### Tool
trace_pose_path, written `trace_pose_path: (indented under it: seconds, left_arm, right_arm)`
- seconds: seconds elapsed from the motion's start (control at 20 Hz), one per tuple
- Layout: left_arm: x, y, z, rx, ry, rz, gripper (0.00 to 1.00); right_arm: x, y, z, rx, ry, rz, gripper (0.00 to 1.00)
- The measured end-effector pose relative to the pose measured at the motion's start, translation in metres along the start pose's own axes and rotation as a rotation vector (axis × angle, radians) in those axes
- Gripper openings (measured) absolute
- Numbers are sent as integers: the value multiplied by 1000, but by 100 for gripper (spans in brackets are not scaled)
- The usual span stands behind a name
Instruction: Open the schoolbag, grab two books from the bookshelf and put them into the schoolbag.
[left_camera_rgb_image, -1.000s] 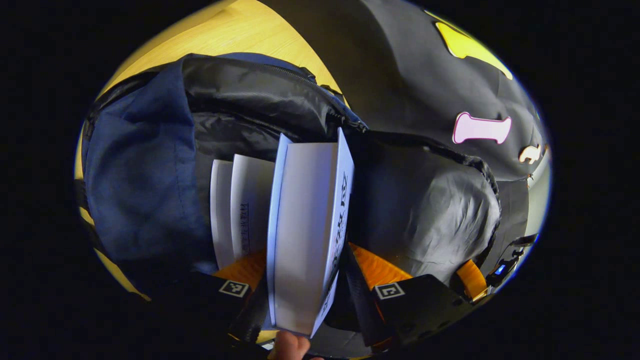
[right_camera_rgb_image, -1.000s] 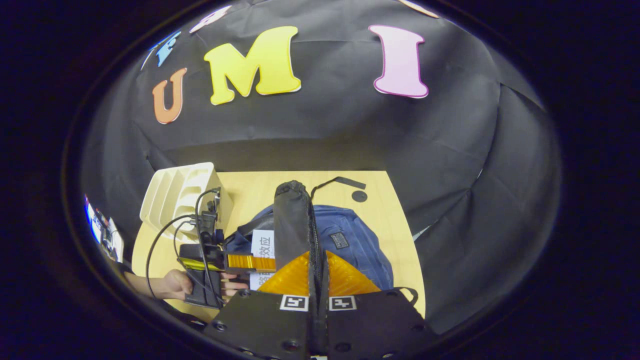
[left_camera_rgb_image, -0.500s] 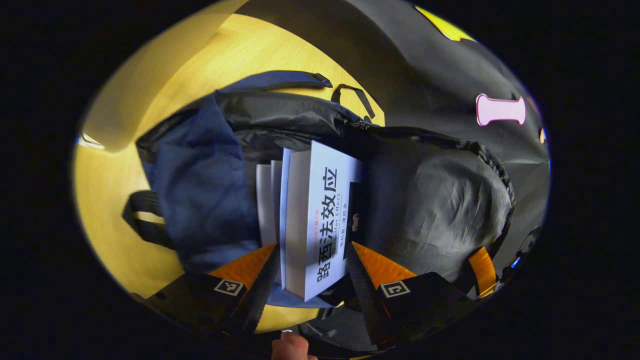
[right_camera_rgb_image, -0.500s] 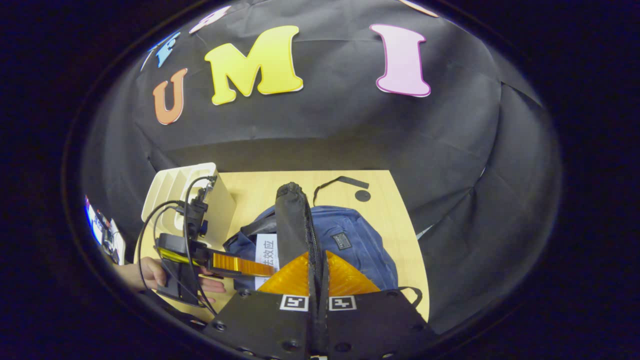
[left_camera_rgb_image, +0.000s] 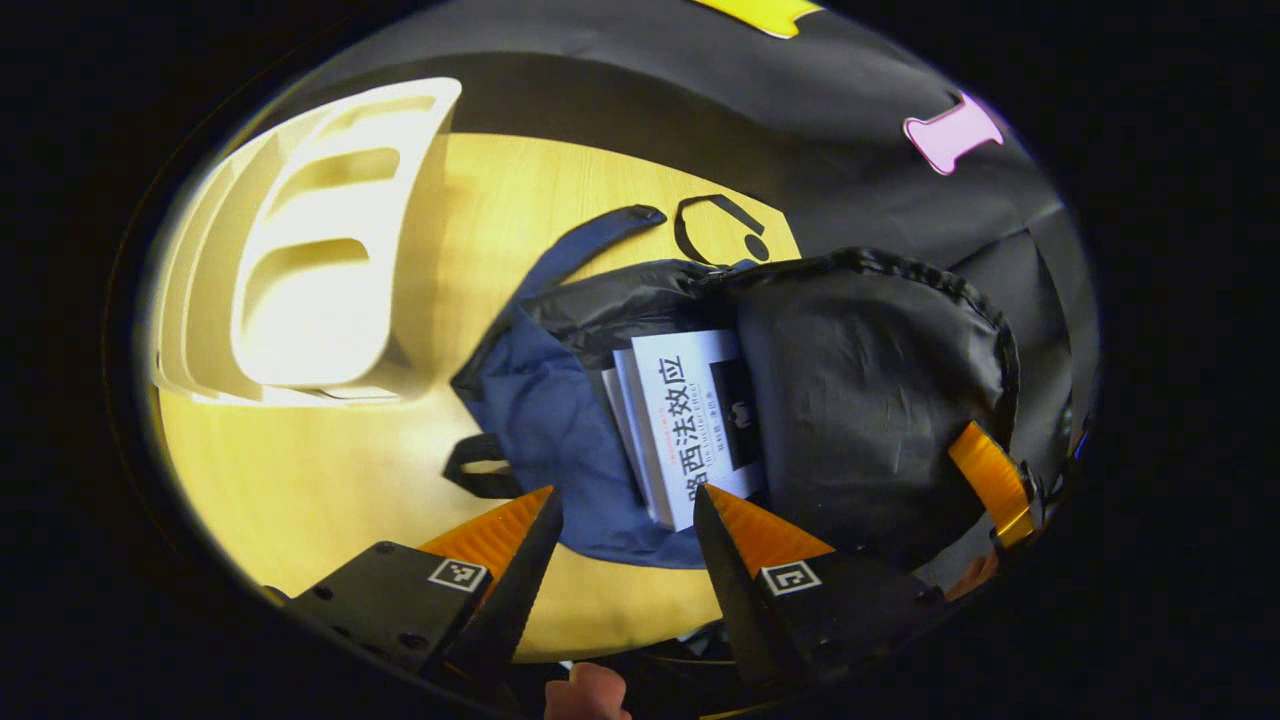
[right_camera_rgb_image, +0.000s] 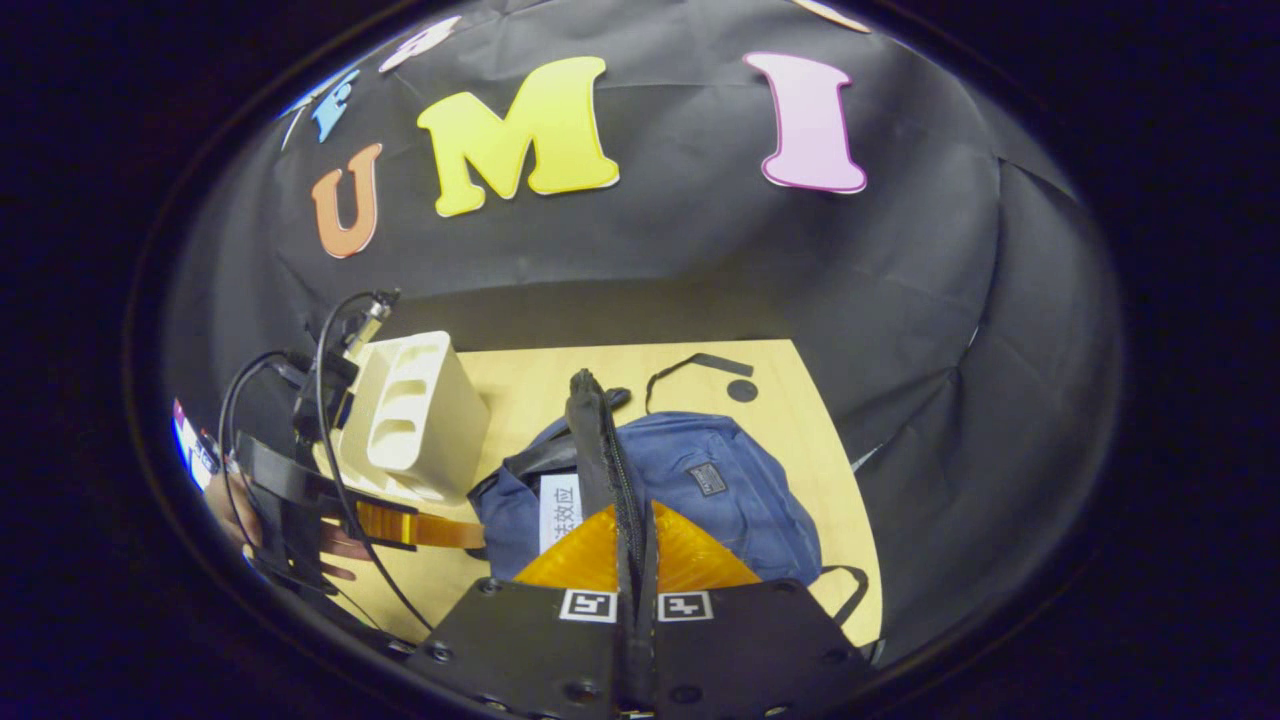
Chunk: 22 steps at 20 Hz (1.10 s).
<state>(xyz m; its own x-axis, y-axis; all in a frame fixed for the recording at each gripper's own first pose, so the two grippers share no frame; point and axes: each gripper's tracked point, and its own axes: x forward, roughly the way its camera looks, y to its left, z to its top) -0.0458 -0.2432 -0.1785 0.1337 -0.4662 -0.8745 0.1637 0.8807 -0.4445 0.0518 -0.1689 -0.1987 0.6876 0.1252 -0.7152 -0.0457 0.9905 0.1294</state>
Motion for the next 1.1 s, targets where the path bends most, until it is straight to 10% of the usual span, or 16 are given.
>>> trace_pose_path:
  seconds: [1.1]
  left_arm:
    - [-267,85,98,166,-852,280,98]
  right_arm:
    - [29,118,-56,12,62,97,0]
